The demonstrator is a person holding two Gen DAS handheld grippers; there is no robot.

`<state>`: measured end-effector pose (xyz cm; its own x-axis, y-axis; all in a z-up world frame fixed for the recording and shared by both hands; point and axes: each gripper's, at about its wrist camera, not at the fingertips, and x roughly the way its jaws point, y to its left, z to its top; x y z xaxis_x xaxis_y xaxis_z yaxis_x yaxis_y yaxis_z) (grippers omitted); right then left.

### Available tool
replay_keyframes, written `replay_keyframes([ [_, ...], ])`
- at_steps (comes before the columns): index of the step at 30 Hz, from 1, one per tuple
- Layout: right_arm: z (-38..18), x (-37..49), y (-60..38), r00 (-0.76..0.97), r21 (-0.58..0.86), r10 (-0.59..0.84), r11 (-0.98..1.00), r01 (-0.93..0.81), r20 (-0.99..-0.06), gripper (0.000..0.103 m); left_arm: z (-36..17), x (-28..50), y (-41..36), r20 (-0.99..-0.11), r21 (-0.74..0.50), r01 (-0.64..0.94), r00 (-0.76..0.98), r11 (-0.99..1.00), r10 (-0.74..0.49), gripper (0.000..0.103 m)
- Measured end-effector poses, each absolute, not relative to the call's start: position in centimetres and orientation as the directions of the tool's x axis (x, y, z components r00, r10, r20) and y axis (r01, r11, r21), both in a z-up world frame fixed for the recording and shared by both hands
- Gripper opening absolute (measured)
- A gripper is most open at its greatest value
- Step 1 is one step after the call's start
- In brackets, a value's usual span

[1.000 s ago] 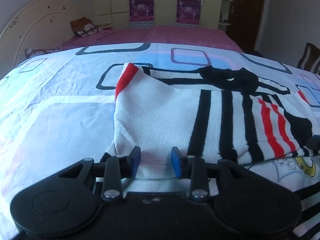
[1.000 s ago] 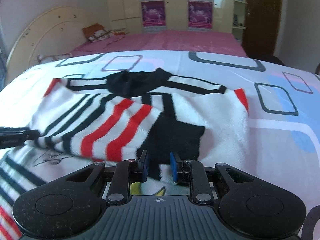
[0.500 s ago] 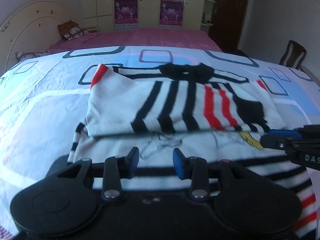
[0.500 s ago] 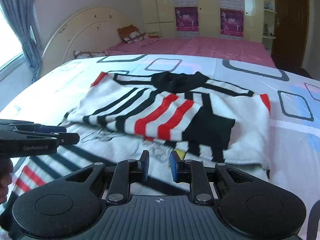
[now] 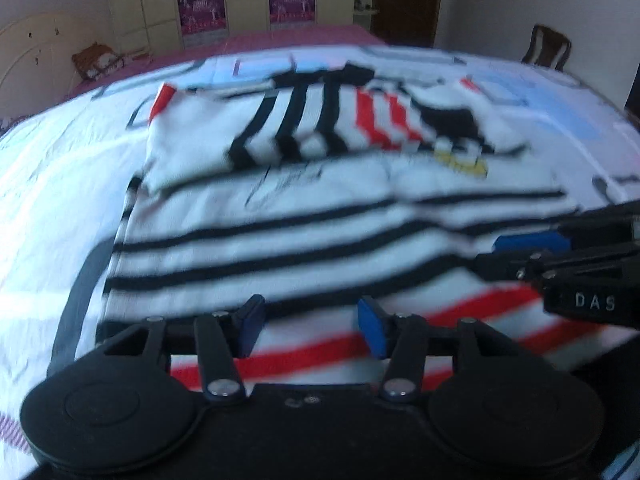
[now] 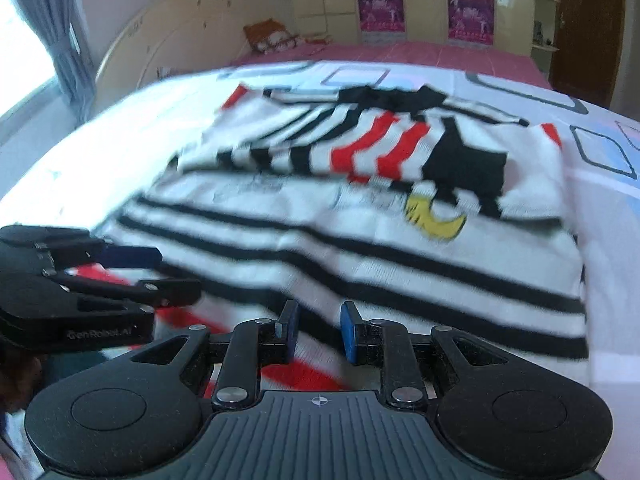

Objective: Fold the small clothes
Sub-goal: 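Lift the folded collar part and lay it onto the body with both grippers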

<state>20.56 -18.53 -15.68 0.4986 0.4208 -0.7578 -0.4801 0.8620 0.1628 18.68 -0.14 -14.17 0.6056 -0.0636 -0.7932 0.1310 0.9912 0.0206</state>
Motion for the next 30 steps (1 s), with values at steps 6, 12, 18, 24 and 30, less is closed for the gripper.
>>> replay_keyframes([
  [6, -16.3, 18.4, -20.8, 0.549, 0.102, 0.327, 0.911, -0.4, -0.769, 0.022, -14.6, 15.5, 2.8, -0.785, 0.014, 0.131, 0.616, 0.991, -0.071, 0.052],
  [12, -16.0, 15.3, -22.9, 0.581, 0.055, 0.252, 0.941, -0.334, -0.774, 0.023, -14.1, 13.1, 4.4, -0.79, 0.005, 0.128, 0.608, 0.992, -0.075, 0.052],
  [18, -14.9, 13.3, -23.8, 0.606, 0.12, 0.25, 0.961, -0.247, -0.756, 0.023, -13.1, 12.6, 4.4, -0.802, -0.015, 0.102, 0.592, 0.995, -0.073, 0.059],
  [24, -13.9, 11.1, -24.4, 0.666, 0.056, 0.188, 0.975, -0.215, -0.721, 0.075, -11.9, 11.0, 4.2, -0.782, -0.003, 0.113, 0.619, 0.994, -0.073, 0.073],
  [30, -14.0, 10.1, -25.2, 0.653, 0.071, 0.183, 0.978, -0.195, -0.735, 0.074, -11.8, 10.0, 4.9, -0.782, -0.013, 0.098, 0.619, 0.995, -0.071, 0.074],
])
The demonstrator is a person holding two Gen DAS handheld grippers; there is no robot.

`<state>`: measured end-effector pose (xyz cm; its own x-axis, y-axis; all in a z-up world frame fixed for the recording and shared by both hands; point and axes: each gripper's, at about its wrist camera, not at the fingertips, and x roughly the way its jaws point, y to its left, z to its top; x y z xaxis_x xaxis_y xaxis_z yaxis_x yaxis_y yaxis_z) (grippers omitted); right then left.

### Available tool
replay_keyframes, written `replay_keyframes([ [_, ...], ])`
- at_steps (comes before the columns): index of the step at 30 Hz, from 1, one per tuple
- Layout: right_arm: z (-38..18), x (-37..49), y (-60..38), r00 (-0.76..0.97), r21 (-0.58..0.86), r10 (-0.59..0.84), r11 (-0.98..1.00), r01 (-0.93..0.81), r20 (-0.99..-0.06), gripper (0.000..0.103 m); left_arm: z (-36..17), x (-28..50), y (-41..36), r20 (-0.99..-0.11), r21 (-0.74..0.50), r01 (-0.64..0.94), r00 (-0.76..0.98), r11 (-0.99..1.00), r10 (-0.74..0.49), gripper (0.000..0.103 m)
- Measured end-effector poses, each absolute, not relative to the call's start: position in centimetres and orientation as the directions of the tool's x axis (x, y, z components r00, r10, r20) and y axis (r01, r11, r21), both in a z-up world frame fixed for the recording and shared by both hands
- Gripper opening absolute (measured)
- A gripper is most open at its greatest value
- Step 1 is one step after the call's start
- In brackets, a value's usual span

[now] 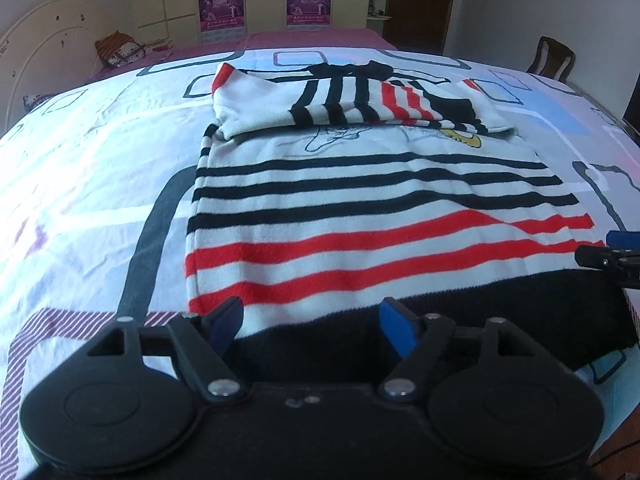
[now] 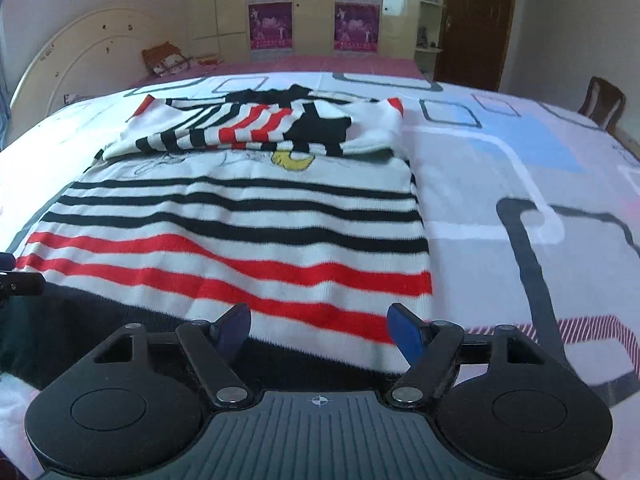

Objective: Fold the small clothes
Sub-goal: 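Lift the folded collar part and lay it onto the body with both grippers, then grasp the black hem of the sweater with both grippers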

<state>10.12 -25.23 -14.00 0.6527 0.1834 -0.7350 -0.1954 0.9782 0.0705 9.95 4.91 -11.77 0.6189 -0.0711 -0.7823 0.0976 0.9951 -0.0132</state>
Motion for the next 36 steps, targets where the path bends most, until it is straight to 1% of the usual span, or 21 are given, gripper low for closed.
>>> replay_keyframes([
  [5, -14.8, 9.3, -26.2, 0.632, 0.068, 0.155, 0.985, -0.16, -0.759, 0.074, -12.4, 8.7, 6.4, -0.795, -0.037, 0.053, 0.603, 0.998, -0.062, 0.074],
  [10, -15.8, 8.2, -27.8, 0.6, 0.093, 0.157, 0.986, -0.137, -0.784, 0.074, -13.5, 7.1, 8.3, -0.813, -0.076, 0.016, 0.578, 0.997, -0.071, 0.074],
  [12, -16.0, 7.8, -28.2, 0.588, 0.116, 0.174, 0.984, -0.134, -0.79, 0.062, -13.8, 6.5, 8.7, -0.814, -0.103, 0.008, 0.575, 0.995, -0.089, 0.073],
  [16, -15.9, 7.2, -28.5, 0.58, 0.147, 0.187, 0.982, -0.116, -0.793, 0.06, -14.0, 5.7, 9.2, -0.808, -0.159, 0.003, 0.574, 0.987, -0.132, 0.069],
  [17, -15.9, 7.1, -28.5, 0.574, 0.16, 0.196, 0.981, -0.114, -0.795, 0.055, -14.0, 5.6, 9.2, -0.807, -0.175, 0.004, 0.572, 0.985, -0.146, 0.067],
  [18, -15.9, 7.0, -28.6, 0.568, 0.177, 0.209, 0.978, -0.112, -0.796, 0.048, -14.0, 5.5, 9.1, -0.806, -0.192, 0.004, 0.569, 0.981, -0.16, 0.064],
  [19, -15.8, 6.8, -28.5, 0.564, 0.189, 0.216, 0.976, -0.108, -0.797, 0.046, -14.0, 5.5, 9.0, -0.804, -0.209, 0.008, 0.568, 0.978, -0.176, 0.06],
  [20, -15.8, 6.6, -28.5, 0.563, 0.196, 0.221, 0.975, -0.105, -0.796, 0.042, -14.0, 5.4, 8.9, -0.802, -0.221, 0.013, 0.567, 0.975, -0.189, 0.057],
  [21, -15.8, 6.5, -28.5, 0.562, 0.202, 0.225, 0.974, -0.104, -0.796, 0.035, -14.0, 5.4, 8.7, -0.8, -0.23, 0.02, 0.566, 0.973, -0.201, 0.05],
  [22, -15.8, 6.4, -28.5, 0.56, 0.214, 0.233, 0.972, -0.1, -0.795, 0.034, -14.0, 5.4, 8.6, -0.798, -0.241, 0.026, 0.564, 0.97, -0.213, 0.044],
  [23, -15.8, 6.3, -28.5, 0.557, 0.229, 0.243, 0.969, -0.096, -0.794, 0.025, -14.1, 5.3, 8.6, -0.796, -0.251, 0.03, 0.562, 0.968, -0.224, 0.042],
  [24, -15.8, 6.2, -28.5, 0.552, 0.241, 0.252, 0.966, -0.093, -0.795, 0.015, -14.1, 5.3, 8.7, -0.794, -0.262, 0.033, 0.561, 0.964, -0.235, 0.035],
  [25, -15.7, 6.2, -28.4, 0.551, 0.243, 0.253, 0.966, -0.092, -0.795, 0.014, -14.1, 5.4, 8.9, -0.791, -0.281, 0.036, 0.557, 0.959, -0.252, 0.022],
  [28, -15.6, 6.1, -28.5, 0.549, 0.253, 0.257, 0.964, -0.086, -0.795, 0.01, -14.2, 5.5, 9.4, -0.784, -0.323, 0.039, 0.549, 0.945, -0.291, 0.013],
  [29, -15.5, 6.1, -28.6, 0.548, 0.259, 0.261, 0.962, -0.082, -0.794, 0.009, -14.1, 5.5, 9.4, -0.781, -0.324, 0.047, 0.55, 0.945, -0.295, 0.011],
  [30, -15.3, 6.1, -28.6, 0.548, 0.264, 0.264, 0.961, -0.081, -0.794, 0.006, -13.9, 5.5, 9.4, -0.777, -0.324, 0.056, 0.554, 0.945, -0.299, 0.01],
  [36, -13.6, 6.0, -28.9, 0.583, 0.274, 0.274, 0.958, -0.09, -0.765, 0.005, -11.9, 5.6, 9.4, -0.731, -0.307, 0.112, 0.608, 0.945, -0.31, 0.008],
])
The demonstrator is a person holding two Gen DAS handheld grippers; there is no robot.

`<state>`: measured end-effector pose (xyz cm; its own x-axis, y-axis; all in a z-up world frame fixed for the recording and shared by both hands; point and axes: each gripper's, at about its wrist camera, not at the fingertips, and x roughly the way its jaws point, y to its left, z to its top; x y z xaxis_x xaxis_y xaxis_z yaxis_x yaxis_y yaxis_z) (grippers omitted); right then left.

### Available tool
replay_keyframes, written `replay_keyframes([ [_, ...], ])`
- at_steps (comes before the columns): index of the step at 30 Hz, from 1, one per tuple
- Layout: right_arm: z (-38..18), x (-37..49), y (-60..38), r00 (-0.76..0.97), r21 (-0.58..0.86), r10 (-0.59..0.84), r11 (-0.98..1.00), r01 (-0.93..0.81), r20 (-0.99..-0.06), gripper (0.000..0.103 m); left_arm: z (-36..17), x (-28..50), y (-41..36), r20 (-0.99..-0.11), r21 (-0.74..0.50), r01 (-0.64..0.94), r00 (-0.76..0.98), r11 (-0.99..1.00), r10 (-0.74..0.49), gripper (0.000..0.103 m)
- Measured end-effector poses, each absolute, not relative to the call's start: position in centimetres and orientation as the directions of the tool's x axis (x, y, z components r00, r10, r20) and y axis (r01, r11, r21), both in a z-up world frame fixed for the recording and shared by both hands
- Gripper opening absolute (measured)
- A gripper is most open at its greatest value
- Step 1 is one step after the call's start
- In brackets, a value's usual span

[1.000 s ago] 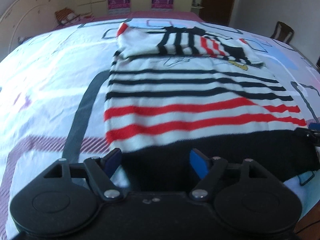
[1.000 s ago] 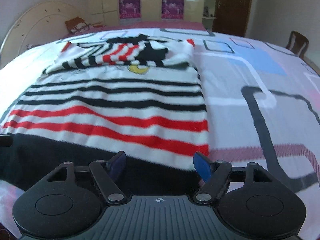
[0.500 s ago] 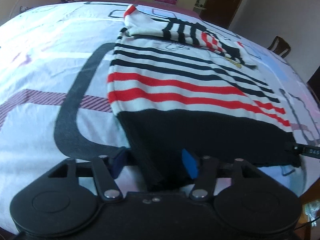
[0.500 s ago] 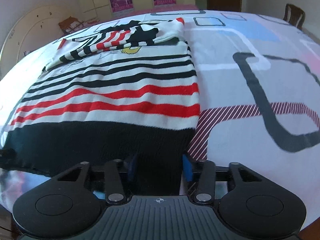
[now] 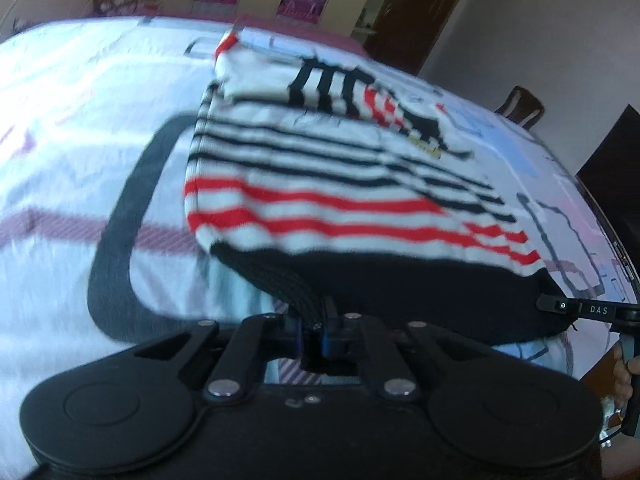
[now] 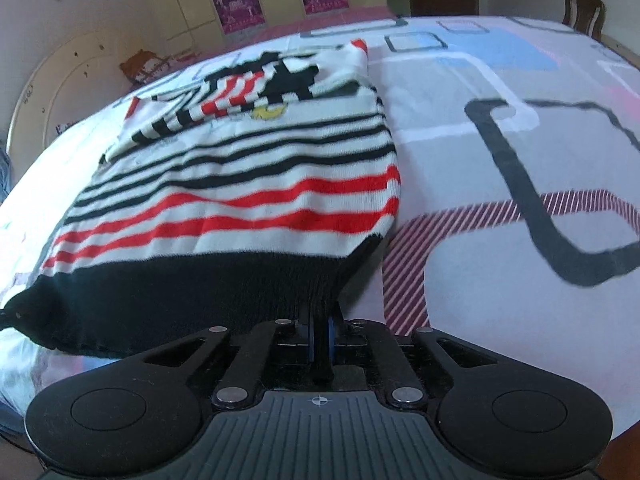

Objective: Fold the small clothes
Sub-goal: 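Grasp the black hem of the sweater with both grippers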

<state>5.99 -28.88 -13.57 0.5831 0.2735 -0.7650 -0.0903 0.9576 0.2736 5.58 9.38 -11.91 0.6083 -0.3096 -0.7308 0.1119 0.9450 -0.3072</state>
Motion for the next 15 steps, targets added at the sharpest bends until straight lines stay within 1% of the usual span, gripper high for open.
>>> replay_keyframes([
  [9, -9.2, 8.0, -29.0, 0.672, 0.299, 0.296, 0.947, -0.115, -0.679, 0.005, -7.6, 7.7, 9.3, -0.641, -0.289, 0.177, 0.694, 0.941, -0.327, 0.007],
  [15, -7.0, 11.6, -29.0, 0.723, 0.32, 0.32, 0.937, -0.143, -0.612, 0.005, -5.3, 10.8, 9.5, -0.589, -0.286, 0.186, 0.74, 0.94, -0.325, 0.007],
])
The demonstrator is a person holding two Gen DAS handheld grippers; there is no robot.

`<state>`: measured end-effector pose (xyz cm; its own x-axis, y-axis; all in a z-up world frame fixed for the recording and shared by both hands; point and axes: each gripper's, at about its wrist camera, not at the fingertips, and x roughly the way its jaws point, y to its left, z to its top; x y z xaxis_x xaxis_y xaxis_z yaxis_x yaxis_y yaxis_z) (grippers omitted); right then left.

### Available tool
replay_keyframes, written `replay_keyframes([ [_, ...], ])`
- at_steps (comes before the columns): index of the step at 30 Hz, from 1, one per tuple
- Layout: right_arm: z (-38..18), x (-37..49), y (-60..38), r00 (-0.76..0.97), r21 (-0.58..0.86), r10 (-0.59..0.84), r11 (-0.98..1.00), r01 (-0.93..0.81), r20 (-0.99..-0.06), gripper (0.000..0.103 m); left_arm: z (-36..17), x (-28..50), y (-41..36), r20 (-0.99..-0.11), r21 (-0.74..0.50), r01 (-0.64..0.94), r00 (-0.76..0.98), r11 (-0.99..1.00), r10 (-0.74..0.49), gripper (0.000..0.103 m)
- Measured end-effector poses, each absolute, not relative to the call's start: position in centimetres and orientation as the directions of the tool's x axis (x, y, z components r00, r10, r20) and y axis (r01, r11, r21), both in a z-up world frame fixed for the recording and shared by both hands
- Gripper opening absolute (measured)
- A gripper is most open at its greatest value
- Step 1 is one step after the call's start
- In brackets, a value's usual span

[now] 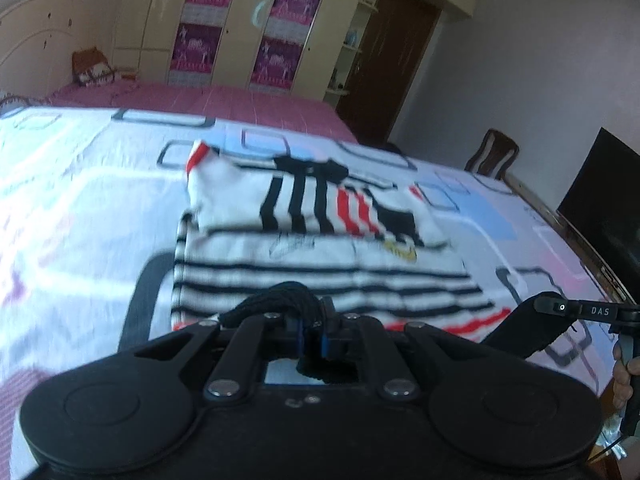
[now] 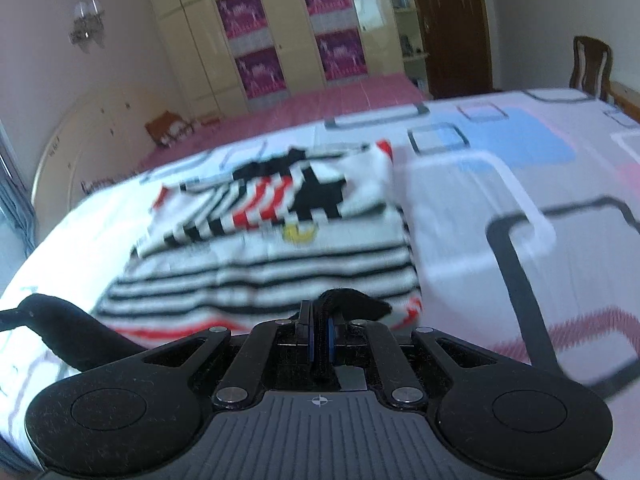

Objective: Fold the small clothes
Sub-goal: 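Grasp the black hem of the sweater with both grippers, then lift the held hem and fold it over the collar fold with both grippers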

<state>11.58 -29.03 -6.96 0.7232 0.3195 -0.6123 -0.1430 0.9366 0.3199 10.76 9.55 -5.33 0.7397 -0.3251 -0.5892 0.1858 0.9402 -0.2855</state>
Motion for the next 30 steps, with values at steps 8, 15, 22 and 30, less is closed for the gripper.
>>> replay_keyframes([
  [8, -5.7, 19.2, -28.7, 0.769, 0.317, 0.314, 0.936, -0.153, -0.557, 0.005, -3.8, 17.4, 9.3, -0.549, -0.262, 0.189, 0.777, 0.946, -0.307, 0.007],
  [15, -6.0, 27.1, -28.4, 0.779, 0.331, 0.306, 0.934, -0.134, -0.548, 0.005, -3.5, 24.3, 9.0, -0.537, -0.242, 0.178, 0.794, 0.954, -0.284, 0.007],
  [22, -6.7, 34.0, -28.1, 0.773, 0.318, 0.292, 0.94, -0.123, -0.563, 0.005, -3.6, 30.6, 8.4, -0.534, -0.207, 0.158, 0.808, 0.965, -0.247, 0.007],
  [30, -10.1, 41.5, -28.2, 0.718, 0.371, 0.306, 0.926, -0.073, -0.624, 0.005, -6.5, 37.3, 7.7, -0.59, -0.181, 0.111, 0.783, 0.977, -0.198, 0.007],
])
